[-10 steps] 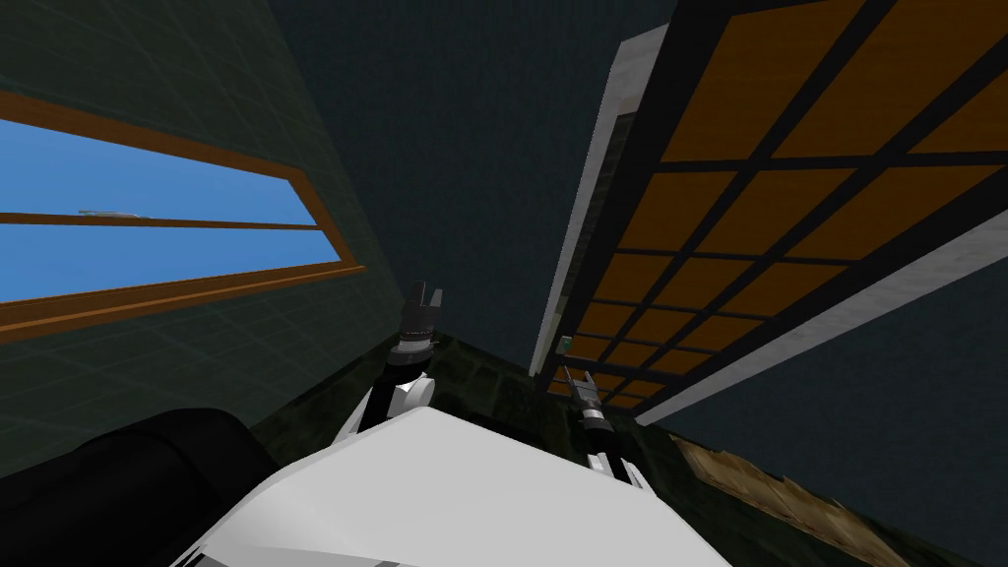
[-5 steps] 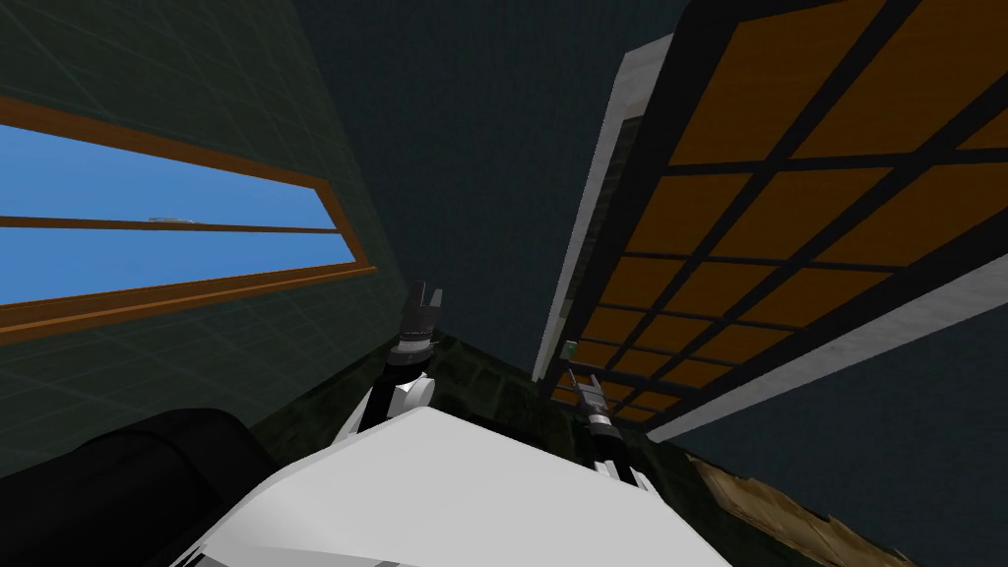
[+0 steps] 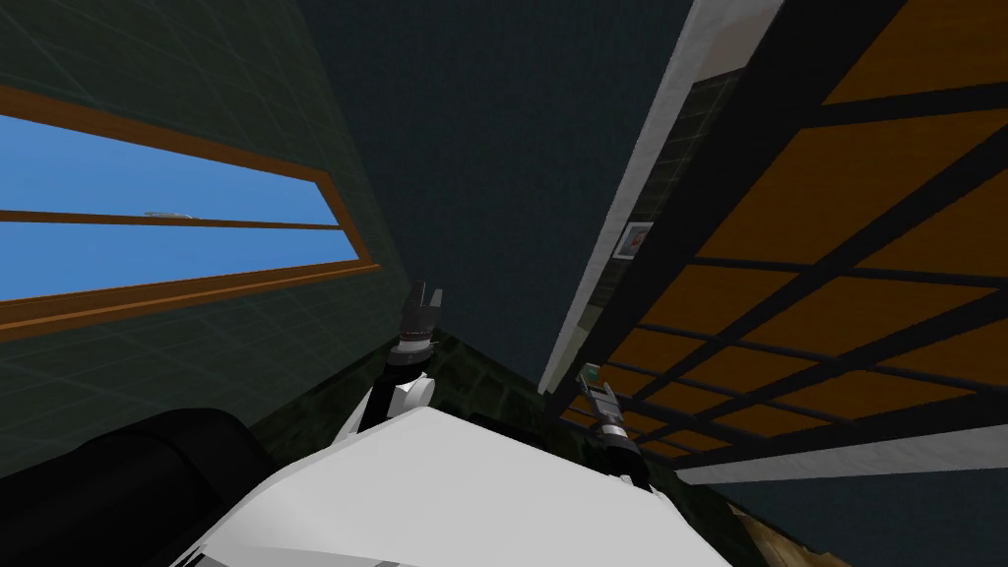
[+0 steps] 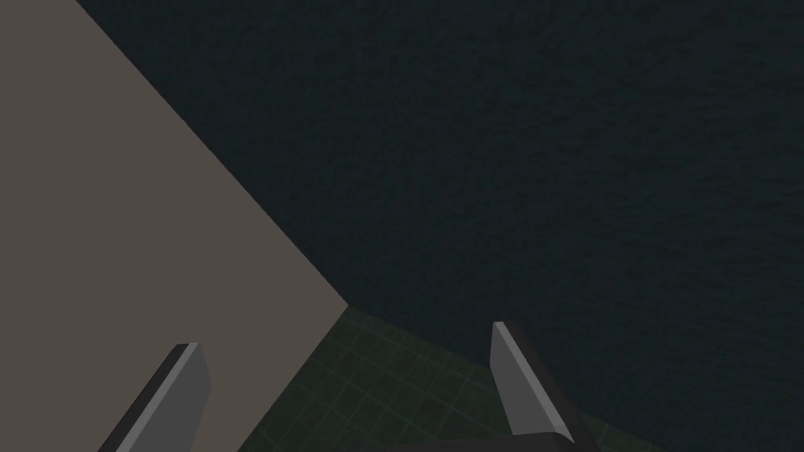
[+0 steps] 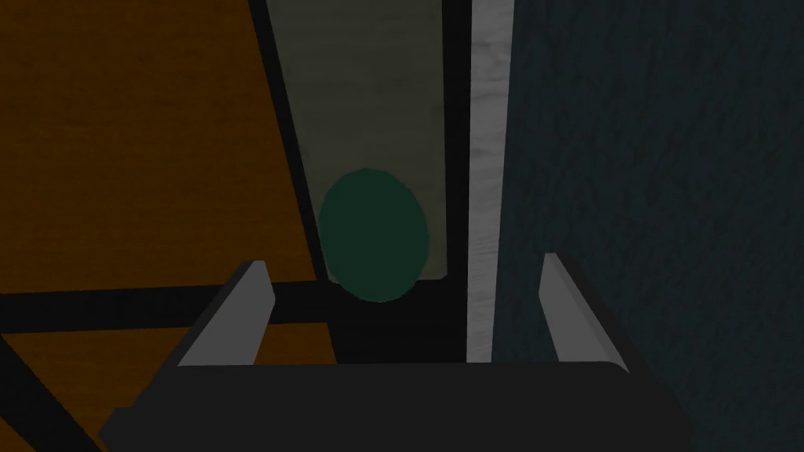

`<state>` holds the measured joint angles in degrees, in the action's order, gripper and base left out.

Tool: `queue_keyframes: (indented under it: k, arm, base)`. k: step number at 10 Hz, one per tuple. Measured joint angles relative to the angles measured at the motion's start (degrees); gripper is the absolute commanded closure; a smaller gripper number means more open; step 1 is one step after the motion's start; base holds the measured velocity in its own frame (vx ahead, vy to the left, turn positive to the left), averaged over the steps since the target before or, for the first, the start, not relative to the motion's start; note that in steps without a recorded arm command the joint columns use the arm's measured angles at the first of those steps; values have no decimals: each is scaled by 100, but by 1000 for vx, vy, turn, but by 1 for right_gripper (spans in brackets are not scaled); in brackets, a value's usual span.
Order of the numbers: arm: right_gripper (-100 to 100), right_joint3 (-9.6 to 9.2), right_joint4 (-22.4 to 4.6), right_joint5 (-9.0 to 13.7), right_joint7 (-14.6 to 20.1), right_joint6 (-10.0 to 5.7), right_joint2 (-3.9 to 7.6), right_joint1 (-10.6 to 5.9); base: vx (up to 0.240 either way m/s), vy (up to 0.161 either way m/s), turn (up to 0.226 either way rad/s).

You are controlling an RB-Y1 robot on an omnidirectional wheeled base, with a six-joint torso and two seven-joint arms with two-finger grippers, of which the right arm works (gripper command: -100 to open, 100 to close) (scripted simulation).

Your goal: Pull the door open

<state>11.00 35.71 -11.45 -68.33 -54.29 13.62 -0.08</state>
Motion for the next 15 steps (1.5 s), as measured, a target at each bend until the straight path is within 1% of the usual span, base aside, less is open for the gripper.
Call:
queue_keyframes:
  k: [1,2,8,15]
  arm:
    - [-100,50,-82,39,55,-77,92,34]
    - [100,57,-96,44,67,-103,102,33]
    - [100,49,-94,35,53,-59,95,42]
    - [100,-59,-113,264,800,-40,124,14]
  base:
    - [99,3,24]
    - [-15,-5,-34]
    - [-18,-3,7]
    - [-41,-13,39]
